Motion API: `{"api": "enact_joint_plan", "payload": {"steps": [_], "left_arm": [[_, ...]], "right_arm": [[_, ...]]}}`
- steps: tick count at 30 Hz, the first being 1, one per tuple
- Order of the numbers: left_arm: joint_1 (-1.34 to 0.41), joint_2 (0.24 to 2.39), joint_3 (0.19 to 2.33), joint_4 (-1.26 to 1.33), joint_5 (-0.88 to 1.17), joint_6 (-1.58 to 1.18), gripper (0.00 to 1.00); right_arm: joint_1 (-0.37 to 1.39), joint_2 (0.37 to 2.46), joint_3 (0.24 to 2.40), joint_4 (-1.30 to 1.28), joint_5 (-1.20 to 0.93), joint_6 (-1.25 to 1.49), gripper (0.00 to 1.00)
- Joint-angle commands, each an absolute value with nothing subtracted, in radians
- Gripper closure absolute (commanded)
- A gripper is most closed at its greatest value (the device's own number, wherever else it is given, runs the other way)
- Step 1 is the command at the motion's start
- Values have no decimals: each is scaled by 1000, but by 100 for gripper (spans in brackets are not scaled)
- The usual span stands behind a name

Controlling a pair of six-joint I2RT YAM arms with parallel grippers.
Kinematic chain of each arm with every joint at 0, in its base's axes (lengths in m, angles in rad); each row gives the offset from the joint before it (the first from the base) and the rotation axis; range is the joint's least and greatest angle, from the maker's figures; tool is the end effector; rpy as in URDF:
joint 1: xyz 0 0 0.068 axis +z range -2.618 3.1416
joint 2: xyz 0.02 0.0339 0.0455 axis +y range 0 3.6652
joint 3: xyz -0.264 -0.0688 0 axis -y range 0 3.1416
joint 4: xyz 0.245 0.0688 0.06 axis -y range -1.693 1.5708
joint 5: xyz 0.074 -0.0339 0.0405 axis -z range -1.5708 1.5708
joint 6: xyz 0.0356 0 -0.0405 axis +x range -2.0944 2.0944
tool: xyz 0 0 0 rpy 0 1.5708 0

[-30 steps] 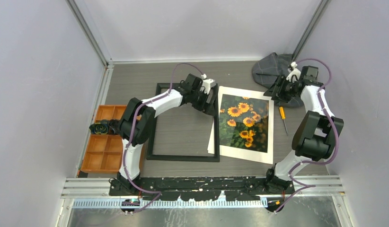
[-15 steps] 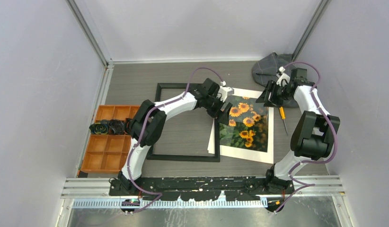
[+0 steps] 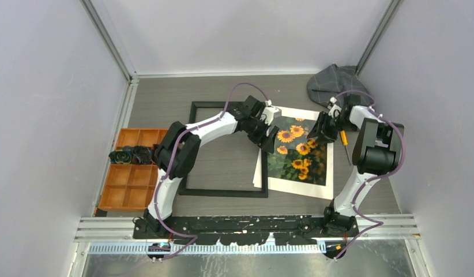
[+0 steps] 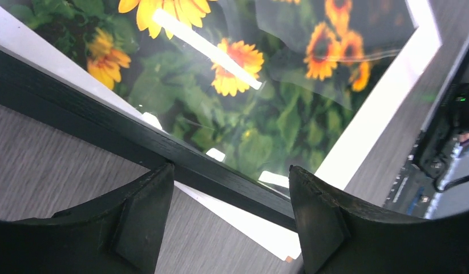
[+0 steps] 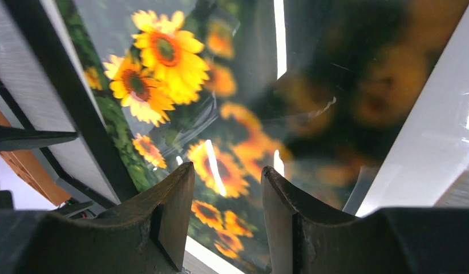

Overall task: Take the photo out of the frame
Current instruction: Pick up the photo frame item from the photo frame.

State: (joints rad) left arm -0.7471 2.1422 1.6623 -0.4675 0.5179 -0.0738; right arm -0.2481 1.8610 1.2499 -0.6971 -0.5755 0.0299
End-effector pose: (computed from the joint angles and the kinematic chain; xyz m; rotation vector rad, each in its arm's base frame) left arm 0.3322 -0.3317 0.1905 1.0715 2.3878 -0.9686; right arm 0.3514 -0.0690 0.1747 0.2719 2.7114 0.7619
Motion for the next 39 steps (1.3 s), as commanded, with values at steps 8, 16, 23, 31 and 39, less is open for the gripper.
{"api": "enact_joint_plan", "payload": {"steps": [8, 16, 23, 31, 39], "left_arm": [[-745, 2060, 1724, -375, 762, -198, 25], [-791, 2165, 1761, -482, 594, -137, 26], [-797, 2202, 1762, -552, 439, -91, 25], [-847, 2240, 1786, -646, 195, -6, 27], [-848, 2230, 1769, -795, 180, 61, 37]], "right_arm": [[-270, 1921, 1242, -678, -513, 44, 49], [-271, 1949, 1243, -678, -473, 44, 49], [-272, 1951, 1239, -673, -435, 47, 49], [-272, 1956, 1235, -663, -384, 54, 49], [-272, 1960, 1232, -658, -352, 59, 49]]}}
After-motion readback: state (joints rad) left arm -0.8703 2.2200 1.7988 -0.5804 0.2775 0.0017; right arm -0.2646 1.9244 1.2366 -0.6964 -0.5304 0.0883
